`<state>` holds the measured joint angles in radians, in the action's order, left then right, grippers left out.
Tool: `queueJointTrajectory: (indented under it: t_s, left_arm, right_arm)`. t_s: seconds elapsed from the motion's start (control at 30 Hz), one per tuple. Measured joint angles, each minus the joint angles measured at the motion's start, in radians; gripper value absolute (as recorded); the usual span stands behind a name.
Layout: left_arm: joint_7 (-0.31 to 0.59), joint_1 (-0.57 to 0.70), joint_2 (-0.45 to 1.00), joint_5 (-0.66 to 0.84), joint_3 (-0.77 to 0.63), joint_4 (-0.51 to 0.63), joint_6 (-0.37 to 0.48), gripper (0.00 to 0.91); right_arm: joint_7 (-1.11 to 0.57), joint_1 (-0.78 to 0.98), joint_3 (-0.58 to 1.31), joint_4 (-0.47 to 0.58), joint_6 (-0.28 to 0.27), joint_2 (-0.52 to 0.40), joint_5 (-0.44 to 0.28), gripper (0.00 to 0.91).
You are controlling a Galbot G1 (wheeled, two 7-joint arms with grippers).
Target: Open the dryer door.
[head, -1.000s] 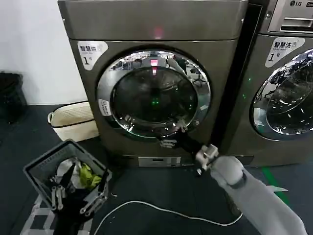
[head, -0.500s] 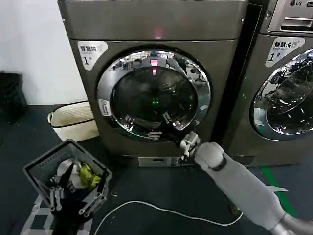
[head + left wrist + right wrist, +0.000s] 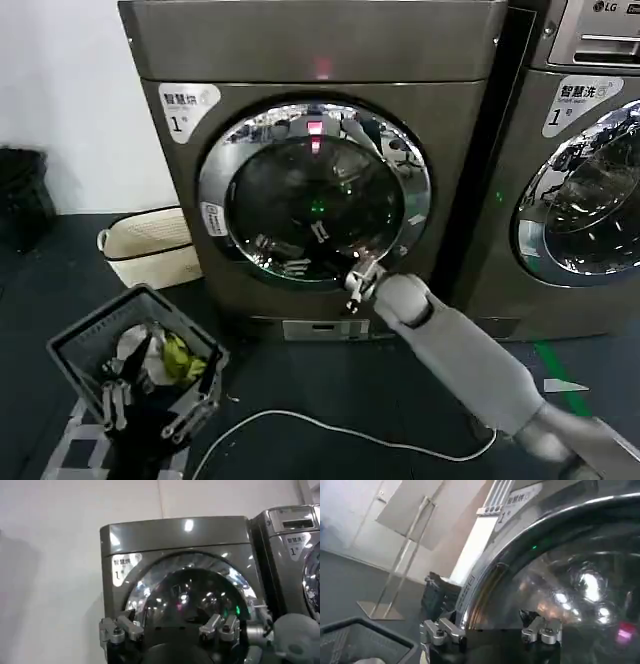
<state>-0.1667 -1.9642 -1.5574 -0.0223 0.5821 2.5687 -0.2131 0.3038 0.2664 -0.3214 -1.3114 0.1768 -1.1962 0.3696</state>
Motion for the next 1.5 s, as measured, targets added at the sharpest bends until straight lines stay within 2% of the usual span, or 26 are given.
queueJointTrajectory:
  t_s: [0.9,1.5]
  left_arm:
    - [0.001,-0.006,0.001,0.018,0.028,0.000,-0.002,0.907]
    - [0.002,-0.016,-0.001,0.018,0.031,0.000,-0.004,0.907]
  right_arm:
    - [0.043,-0.109,-0.023,0.238,0.051,-0.197,-0.040,0.907]
    - [0.136,-0.169,-0.031,0.410,0.104,-0.282,-0.041,0.907]
